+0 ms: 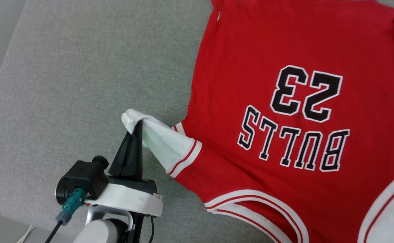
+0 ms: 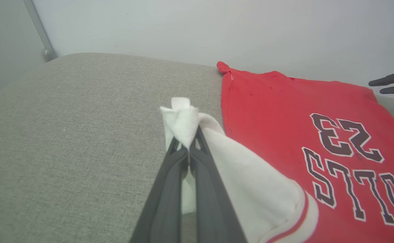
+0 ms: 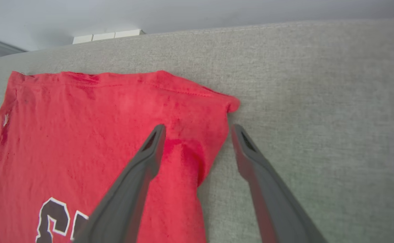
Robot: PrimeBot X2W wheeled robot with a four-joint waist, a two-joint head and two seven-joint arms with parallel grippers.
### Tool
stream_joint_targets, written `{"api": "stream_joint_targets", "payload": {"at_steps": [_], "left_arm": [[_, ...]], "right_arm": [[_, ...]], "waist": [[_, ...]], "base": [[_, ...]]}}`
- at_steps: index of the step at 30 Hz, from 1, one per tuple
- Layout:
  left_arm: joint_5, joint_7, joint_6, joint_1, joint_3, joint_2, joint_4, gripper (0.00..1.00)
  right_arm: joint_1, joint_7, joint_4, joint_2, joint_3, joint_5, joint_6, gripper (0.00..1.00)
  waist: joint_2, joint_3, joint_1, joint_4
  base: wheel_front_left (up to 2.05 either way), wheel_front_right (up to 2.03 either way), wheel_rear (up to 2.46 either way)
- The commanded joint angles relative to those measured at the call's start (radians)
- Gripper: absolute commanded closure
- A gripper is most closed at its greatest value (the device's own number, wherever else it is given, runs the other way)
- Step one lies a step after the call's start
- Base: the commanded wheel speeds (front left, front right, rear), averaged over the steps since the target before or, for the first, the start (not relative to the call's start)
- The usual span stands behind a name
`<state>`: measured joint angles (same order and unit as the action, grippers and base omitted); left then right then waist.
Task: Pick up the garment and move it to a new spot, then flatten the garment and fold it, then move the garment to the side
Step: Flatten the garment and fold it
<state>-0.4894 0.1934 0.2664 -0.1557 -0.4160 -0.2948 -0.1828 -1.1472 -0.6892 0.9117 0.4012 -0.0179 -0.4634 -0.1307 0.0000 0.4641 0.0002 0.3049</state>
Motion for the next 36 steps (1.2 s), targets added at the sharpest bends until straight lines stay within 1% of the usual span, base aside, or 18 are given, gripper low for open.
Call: {"api": "stream_joint_targets", "payload": {"at_steps": [1,4,8,9,10,11,14,18,21,24,28,31,34,35,36], "left_arm": [[0.001,0.009,-0.005,-0.018,-0.002,0.006,0.008,1.00],[-0.001,0.020,-0.011,-0.025,-0.002,0.010,0.021,1.00],[-0.005,0.031,-0.020,-0.033,-0.003,0.016,0.043,1.00],[-0.006,0.032,-0.022,-0.036,-0.004,0.017,0.048,1.00],[-0.007,0.034,-0.025,-0.039,-0.005,0.019,0.053,1.00],[-0.008,0.034,-0.027,-0.040,-0.007,0.020,0.059,1.00],[-0.011,0.038,-0.035,-0.040,-0.010,0.022,0.075,1.00],[-0.015,0.043,-0.038,-0.034,-0.005,0.020,0.093,1.00],[-0.023,0.045,-0.037,-0.015,0.003,0.011,0.108,1.00],[-0.031,0.048,-0.031,0.003,0.019,0.000,0.122,1.00],[-0.043,0.050,-0.021,0.044,0.044,-0.020,0.137,1.00],[-0.054,0.047,-0.008,0.075,0.068,-0.040,0.140,1.00],[-0.068,0.045,0.009,0.115,0.096,-0.059,0.140,1.00],[-0.076,0.044,0.017,0.136,0.114,-0.069,0.140,1.00],[-0.080,0.044,0.022,0.149,0.123,-0.074,0.138,1.00]], "right_arm": [[-0.020,-0.002,0.021,0.005,-0.001,0.009,0.000,0.00],[-0.024,-0.020,0.072,-0.006,0.002,0.027,0.000,0.00],[0.005,-0.077,0.161,-0.025,0.008,0.038,0.000,0.00],[0.009,-0.093,0.179,-0.027,0.007,0.042,0.000,0.29],[0.014,-0.103,0.194,-0.028,0.006,0.047,0.001,0.78],[0.015,-0.107,0.204,-0.029,0.010,0.051,0.001,1.00],[0.001,-0.084,0.204,-0.032,0.014,0.057,0.000,1.00],[-0.023,-0.046,0.170,-0.002,0.040,0.076,0.000,1.00],[-0.030,-0.035,0.134,0.020,0.088,0.088,0.000,1.00],[-0.001,-0.036,0.092,0.033,0.161,0.090,0.000,1.00],[0.057,-0.051,0.004,0.056,0.258,0.044,0.000,1.00],[0.129,-0.071,-0.084,0.071,0.317,-0.018,0.000,1.00],[0.233,-0.089,-0.196,0.107,0.370,-0.083,0.000,1.00],[0.311,-0.104,-0.275,0.140,0.396,-0.120,0.000,1.00],[0.353,-0.111,-0.313,0.153,0.404,-0.139,0.000,1.00]], "waist": [[0.0000,0.033,-0.0002,0.027],[0.0000,0.050,-0.0002,0.034],[0.0000,0.057,-0.0002,0.035],[0.0000,0.055,-0.0002,0.035],[0.0000,0.052,-0.0002,0.035],[0.0000,0.049,-0.0002,0.036],[0.0000,0.032,-0.0002,0.035],[0.0000,-0.006,-0.0002,0.028],[0.0000,-0.048,-0.0002,0.010],[0.0000,-0.095,-0.0002,-0.019],[0.0000,-0.168,-0.0002,-0.071],[0.0000,-0.219,-0.0002,-0.119],[0.0000,-0.261,-0.0002,-0.171],[0.0000,-0.282,-0.0002,-0.204],[0.0000,-0.291,-0.0002,-0.222]], "base": [[0.00,0.00,0.00],[0.00,0.00,0.00],[0.00,0.00,0.00],[0.00,0.00,0.00],[0.00,0.00,0.00],[0.00,0.00,0.00],[0.00,0.00,0.00],[0.00,0.00,0.00],[0.00,0.00,0.00],[0.00,0.00,0.00],[0.00,0.00,0.00],[0.00,0.00,0.00],[0.00,0.00,0.00],[0.00,0.00,0.00],[0.00,0.00,0.00]]}}
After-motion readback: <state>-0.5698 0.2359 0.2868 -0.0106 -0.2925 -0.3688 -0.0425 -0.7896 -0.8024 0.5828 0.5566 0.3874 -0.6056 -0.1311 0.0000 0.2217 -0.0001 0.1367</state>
